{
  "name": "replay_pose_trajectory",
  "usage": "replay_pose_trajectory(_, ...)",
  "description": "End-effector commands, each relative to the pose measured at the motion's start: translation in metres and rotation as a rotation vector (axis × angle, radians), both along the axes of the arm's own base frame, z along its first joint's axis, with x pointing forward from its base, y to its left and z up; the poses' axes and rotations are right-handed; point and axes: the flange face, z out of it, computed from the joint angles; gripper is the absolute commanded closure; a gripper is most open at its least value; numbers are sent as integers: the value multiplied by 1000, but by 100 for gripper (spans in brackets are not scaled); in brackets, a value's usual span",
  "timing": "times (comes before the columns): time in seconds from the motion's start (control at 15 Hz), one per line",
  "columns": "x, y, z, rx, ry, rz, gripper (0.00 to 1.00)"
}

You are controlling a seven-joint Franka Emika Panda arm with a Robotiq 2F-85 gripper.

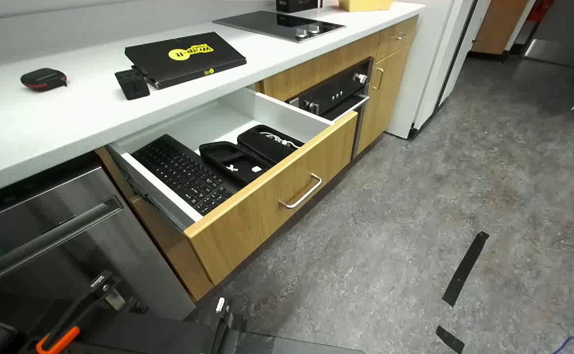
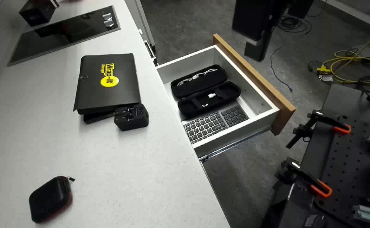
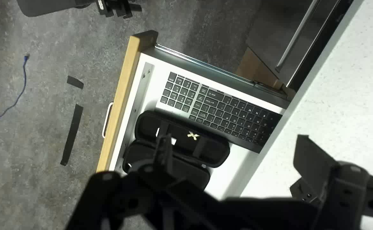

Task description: Close the open drawer

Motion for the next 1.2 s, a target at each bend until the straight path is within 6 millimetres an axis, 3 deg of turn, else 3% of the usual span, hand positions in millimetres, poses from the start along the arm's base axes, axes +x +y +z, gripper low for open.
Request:
replay_pose_trajectory(0.0, 0, 0, 0, 0, 2, 0, 0)
replay_pose_trajectory(0.2, 4, -1, -2, 1, 9, 10, 0)
replay_pose_trajectory(0.33, 19, -15, -10, 8, 25, -8, 0)
replay_pose_trajectory(0.53, 48, -72, -27, -2, 32, -80, 0)
replay_pose_trajectory(0.8, 84, -167, -66, -11, 40, -210, 0)
replay_pose_trajectory(0.93, 96, -206, -87, 2, 38, -283, 0)
replay_pose_trajectory(1.0, 100, -220, -95, 24, 49, -320, 0)
replay_pose_trajectory(1.07, 83, -199, -85, 23, 41, -288, 0)
replay_pose_trajectory(1.13, 86, -209, -93, 30, 55, -304, 0)
